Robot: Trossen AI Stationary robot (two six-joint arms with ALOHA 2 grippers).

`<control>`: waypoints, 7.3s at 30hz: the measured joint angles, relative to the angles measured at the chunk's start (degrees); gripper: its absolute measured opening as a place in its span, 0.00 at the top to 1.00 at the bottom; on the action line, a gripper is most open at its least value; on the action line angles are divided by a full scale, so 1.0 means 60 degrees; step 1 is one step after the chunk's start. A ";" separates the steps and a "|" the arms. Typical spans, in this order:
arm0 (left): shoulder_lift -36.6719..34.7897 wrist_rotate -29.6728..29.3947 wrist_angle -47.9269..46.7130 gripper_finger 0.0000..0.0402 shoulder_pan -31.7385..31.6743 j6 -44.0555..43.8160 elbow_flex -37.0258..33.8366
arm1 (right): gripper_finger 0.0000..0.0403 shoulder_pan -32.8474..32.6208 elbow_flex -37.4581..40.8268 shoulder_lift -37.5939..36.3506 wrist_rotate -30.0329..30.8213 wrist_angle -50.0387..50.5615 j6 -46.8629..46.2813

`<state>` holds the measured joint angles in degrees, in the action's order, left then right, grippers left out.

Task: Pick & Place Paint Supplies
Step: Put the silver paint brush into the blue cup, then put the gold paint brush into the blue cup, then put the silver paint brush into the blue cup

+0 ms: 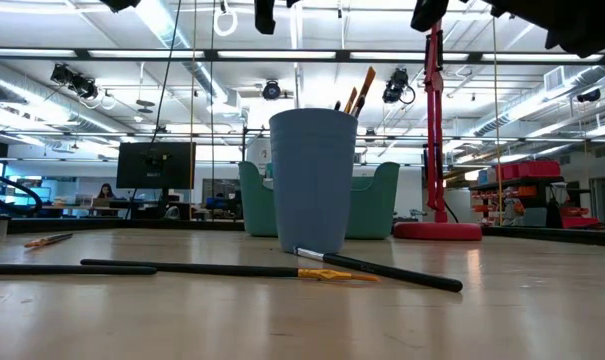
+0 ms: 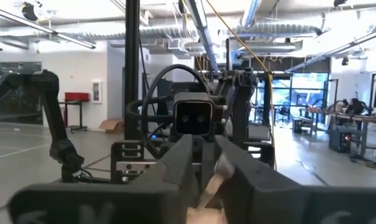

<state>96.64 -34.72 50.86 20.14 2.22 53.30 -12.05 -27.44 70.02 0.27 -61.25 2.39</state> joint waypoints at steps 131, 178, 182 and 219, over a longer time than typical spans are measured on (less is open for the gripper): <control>-0.3588 0.3450 -1.3864 0.65 0.1738 -0.0856 -0.3285 | 0.64 -0.1027 -0.6280 0.3945 -0.0518 0.9943 -0.1275; -0.3643 0.2893 -0.9113 0.98 -0.0301 0.1569 -0.0198 | 0.66 -0.1529 -0.6273 0.2031 -0.0359 1.2739 -0.2303; -0.3645 0.2935 -0.6927 0.99 -0.0090 0.2675 0.0211 | 0.69 -0.1975 -0.6277 0.1415 0.1428 1.2994 -0.2393; 0.0297 0.1927 -0.2956 0.87 -0.0794 0.0029 0.0214 | 0.73 -0.2448 -0.6279 0.1126 0.2808 1.3616 -0.2324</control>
<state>98.42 -23.16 33.13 15.38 2.39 54.58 -26.74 -65.12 76.77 17.12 20.44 -11.55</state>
